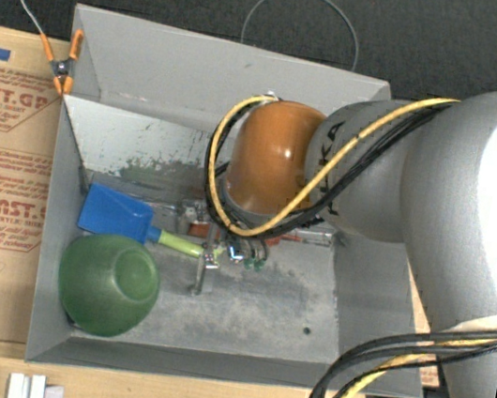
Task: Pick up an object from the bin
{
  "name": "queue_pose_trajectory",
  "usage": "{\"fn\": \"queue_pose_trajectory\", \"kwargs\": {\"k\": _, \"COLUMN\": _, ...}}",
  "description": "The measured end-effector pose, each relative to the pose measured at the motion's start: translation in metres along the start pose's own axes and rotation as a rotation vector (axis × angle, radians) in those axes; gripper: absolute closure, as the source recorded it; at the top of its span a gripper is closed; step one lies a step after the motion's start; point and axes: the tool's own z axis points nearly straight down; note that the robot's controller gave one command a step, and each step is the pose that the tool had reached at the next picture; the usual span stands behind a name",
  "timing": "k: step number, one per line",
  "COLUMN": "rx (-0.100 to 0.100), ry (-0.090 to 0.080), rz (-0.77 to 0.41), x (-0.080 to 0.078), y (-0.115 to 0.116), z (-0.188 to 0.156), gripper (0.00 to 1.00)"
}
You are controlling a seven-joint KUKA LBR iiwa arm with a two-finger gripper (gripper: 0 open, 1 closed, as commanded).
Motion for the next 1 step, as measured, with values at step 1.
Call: {"fn": "queue_pose_trajectory", "kwargs": {"k": 1, "rx": -0.005, "ry": -0.007, "rz": 0.225, "x": -0.0132, "y": -0.0153, "z": 0.0175, "gripper": 1.00}}
